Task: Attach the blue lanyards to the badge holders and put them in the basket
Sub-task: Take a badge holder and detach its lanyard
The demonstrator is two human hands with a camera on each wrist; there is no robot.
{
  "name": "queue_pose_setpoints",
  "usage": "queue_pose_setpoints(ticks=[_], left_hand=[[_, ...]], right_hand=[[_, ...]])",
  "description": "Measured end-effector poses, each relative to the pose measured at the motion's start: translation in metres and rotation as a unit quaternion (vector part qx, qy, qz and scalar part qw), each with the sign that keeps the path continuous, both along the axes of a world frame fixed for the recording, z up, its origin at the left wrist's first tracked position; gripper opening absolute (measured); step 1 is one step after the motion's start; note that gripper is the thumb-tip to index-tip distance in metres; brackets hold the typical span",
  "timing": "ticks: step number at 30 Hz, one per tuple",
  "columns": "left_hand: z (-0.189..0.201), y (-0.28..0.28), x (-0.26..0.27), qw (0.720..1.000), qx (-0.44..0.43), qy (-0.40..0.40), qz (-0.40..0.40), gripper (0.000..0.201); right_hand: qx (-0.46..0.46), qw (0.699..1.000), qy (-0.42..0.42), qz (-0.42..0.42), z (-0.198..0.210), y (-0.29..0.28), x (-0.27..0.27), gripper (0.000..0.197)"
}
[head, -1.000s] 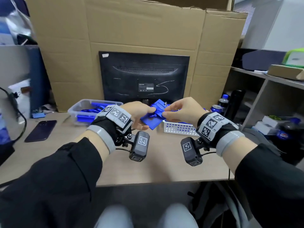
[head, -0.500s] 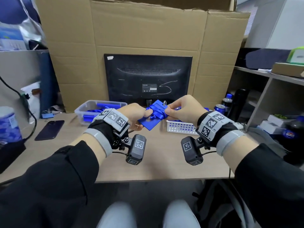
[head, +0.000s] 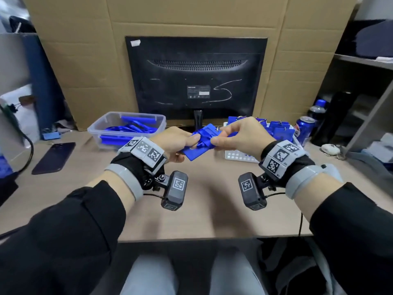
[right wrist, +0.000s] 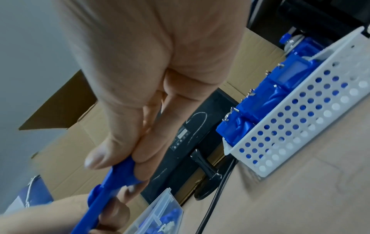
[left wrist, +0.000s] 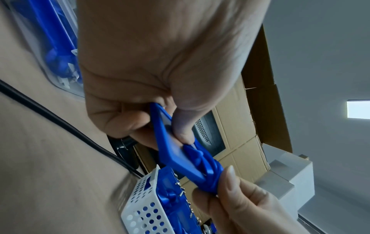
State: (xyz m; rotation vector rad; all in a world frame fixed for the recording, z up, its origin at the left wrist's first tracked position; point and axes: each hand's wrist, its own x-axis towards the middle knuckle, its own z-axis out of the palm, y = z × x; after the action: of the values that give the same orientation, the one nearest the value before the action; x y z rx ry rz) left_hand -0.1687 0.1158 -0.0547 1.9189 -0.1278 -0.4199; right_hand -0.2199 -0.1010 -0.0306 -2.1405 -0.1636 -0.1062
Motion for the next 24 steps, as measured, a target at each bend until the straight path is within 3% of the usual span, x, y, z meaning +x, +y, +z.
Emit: queue_pose_setpoints(ticks=[2, 8, 11, 14, 20, 24], left_hand=[[0.000, 0.003, 0.006, 1.000, -0.016, -0.004, -0.004, 0.038], [0.012, 0.007, 0.017, 0.998, -0.064, -0.016, 0.017, 0.014], [0.023, 0.002, 0.022, 0.995, -0.092, -0.027, 0.028, 0.021], [0.028, -0.004, 0.025, 0.989, -0.143, -0.004, 0.030, 0.023], [0.011, -0.001, 0.027, 0.977, -0.195, 0.078, 0.030, 0.019], [-0.002, 0.006, 0.035, 0.994, -0.101, 0.005, 0.046, 0.019]], right_hand=[[0.042, 0.999, -0.011, -0.011, -0.003, 0.000, 0.012, 0.023], [0.163, 0.986, 0.004, -0.037, 0.002, -0.003, 0.035, 0.023], [0.230, 0.972, 0.007, -0.036, 0.007, 0.002, 0.040, 0.014], [0.291, 0.955, 0.008, -0.050, 0.007, 0.006, 0.044, 0.020], [0.315, 0.949, -0.017, -0.020, -0.011, 0.014, 0.044, 0.016], [0.278, 0.960, 0.008, -0.045, -0.017, 0.020, 0.047, 0.010]])
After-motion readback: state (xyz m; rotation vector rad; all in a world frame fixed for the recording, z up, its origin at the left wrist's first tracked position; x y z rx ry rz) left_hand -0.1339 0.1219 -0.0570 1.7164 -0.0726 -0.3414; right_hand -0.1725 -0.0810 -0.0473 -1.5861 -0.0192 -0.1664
